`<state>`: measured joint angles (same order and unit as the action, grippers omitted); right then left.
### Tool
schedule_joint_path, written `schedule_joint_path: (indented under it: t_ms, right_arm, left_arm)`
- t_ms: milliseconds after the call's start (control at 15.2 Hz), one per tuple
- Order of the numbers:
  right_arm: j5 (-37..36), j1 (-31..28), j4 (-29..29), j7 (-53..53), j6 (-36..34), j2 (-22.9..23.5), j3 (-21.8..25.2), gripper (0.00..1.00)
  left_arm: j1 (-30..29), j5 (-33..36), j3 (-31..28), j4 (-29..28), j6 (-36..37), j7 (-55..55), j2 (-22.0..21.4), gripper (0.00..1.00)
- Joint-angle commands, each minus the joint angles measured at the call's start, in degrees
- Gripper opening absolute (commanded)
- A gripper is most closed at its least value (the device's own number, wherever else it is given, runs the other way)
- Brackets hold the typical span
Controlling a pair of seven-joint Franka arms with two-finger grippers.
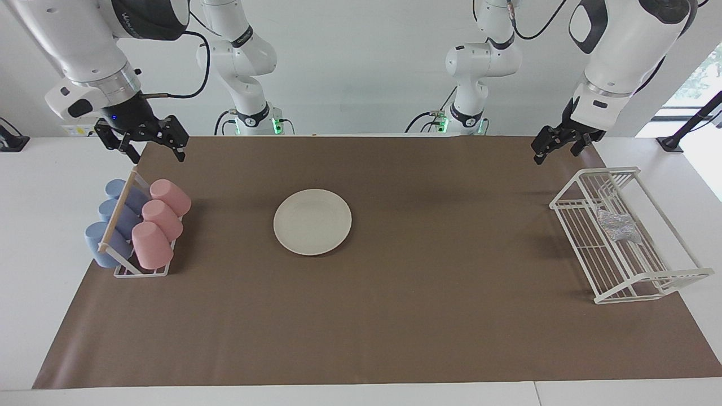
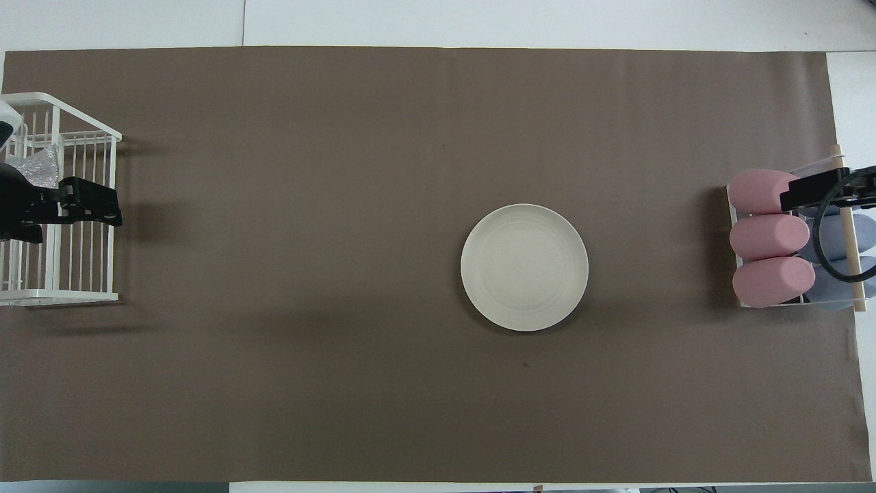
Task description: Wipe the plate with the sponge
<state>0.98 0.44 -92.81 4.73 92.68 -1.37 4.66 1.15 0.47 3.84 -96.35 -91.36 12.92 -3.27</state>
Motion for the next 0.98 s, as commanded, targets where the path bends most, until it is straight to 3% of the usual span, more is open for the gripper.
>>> schedule_joint_path:
  t_ms: [0,919]
  right_arm:
    - [-0.19,-0.09,1.14,-0.25,-0.4,0.67,0.09,1.0]
    - [-0.27,0.0,1.14,-0.6,-0.58,0.67,0.09,1.0]
  left_arm:
    - [-0.98,-2.23,0.11,-1.56,0.83,-1.59,-0.86,1.0]
    - [0.08,-1.97,0.81,-1.38,3.56,-4.31,-0.77,1.0]
